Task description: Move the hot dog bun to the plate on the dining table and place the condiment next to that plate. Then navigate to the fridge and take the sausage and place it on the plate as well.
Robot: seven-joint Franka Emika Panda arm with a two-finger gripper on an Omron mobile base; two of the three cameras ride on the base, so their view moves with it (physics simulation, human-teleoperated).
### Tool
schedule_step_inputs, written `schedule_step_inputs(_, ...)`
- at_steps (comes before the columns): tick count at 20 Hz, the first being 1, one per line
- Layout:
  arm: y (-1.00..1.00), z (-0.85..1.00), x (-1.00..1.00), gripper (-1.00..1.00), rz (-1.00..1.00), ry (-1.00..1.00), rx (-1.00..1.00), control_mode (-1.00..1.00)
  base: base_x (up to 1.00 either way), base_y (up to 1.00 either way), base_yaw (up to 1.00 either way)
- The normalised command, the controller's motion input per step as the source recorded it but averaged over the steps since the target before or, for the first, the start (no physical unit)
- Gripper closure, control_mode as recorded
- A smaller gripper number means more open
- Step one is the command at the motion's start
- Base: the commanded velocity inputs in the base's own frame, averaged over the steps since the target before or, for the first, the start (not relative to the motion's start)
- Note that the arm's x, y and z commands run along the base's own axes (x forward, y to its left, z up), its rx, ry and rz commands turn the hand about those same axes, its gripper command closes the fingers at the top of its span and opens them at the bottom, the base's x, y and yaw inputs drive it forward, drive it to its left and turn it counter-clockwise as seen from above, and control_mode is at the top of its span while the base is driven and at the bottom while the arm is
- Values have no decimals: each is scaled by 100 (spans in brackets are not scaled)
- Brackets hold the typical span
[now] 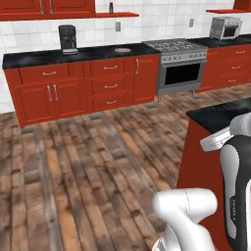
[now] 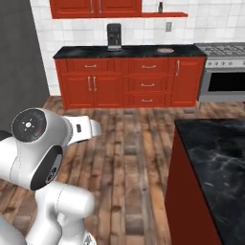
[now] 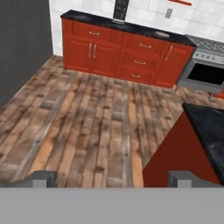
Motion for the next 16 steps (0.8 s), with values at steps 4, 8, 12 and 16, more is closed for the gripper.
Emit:
schedule_step_inputs(4, 0, 0, 0, -100, 0, 0, 0, 100, 100, 0, 2)
schedule_step_inputs(8, 0, 0, 0, -100, 0, 0, 0, 100, 100, 0, 8)
schedule_step_inputs(12, 0, 0, 0, -100, 0, 0, 0, 100, 100, -4, 10)
schedule_step_inputs(16, 0, 0, 0, -100, 0, 0, 0, 100, 100, -15, 12)
